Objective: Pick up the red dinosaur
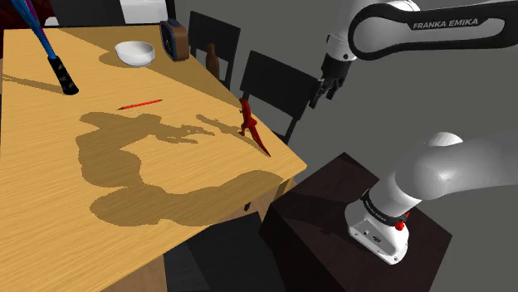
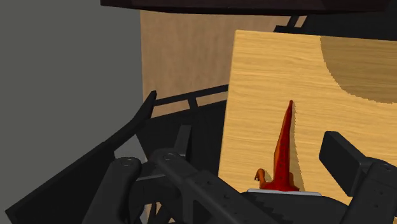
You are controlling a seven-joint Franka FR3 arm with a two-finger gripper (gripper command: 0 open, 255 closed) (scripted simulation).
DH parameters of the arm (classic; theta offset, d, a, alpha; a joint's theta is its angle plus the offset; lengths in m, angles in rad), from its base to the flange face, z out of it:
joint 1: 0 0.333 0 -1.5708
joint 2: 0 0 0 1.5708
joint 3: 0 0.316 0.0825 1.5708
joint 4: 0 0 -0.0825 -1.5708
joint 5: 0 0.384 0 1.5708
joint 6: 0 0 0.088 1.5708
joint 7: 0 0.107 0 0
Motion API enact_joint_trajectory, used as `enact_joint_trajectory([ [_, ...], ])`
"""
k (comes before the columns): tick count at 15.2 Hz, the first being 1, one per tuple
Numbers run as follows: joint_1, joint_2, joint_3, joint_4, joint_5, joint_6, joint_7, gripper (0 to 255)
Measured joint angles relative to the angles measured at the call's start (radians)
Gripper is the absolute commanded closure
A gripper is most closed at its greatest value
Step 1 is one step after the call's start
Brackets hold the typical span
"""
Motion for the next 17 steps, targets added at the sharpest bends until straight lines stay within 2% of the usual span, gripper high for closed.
enact_joint_trajectory([
  [3,0.01,0.053,0.02,-0.053,0.021,0.136,0.035,0],
  [10,0.014,0.294,0.066,-0.106,0.041,0.499,0.11,0],
  [14,0.01,0.462,0.108,-0.074,0.023,0.679,0.184,0],
  [17,-0.003,0.582,0.127,-0.053,-0.022,0.807,0.245,0],
])
